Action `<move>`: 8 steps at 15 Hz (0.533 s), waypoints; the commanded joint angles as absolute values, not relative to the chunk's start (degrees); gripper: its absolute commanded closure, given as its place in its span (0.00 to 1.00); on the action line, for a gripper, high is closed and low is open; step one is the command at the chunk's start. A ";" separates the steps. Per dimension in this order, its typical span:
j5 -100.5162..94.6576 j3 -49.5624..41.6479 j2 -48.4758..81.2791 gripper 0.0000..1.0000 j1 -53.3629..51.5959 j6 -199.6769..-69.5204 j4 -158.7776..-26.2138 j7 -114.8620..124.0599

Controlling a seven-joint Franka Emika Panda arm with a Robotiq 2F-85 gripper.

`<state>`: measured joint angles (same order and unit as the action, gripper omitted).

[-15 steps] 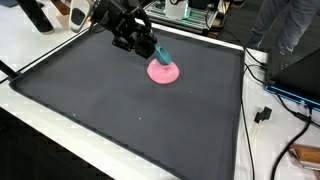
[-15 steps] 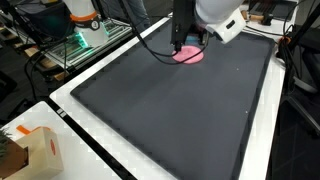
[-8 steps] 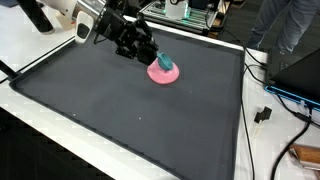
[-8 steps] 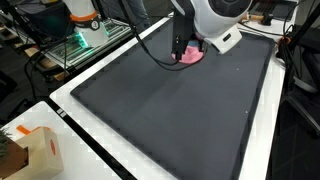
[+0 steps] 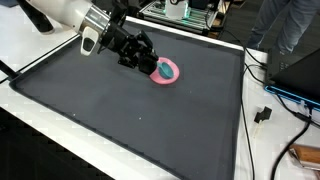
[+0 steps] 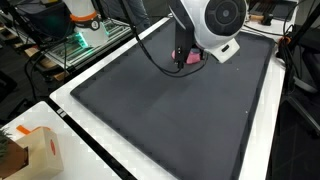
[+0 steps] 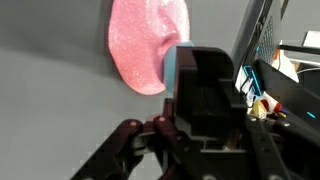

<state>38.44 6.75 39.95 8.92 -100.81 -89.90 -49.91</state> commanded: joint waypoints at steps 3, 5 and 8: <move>35.16 5.68 41.97 0.75 6.74 -106.71 -89.37 -50.07; 33.21 5.05 42.48 0.75 5.95 -107.59 -89.18 -48.82; 31.03 4.76 42.84 0.75 5.44 -108.24 -88.82 -46.52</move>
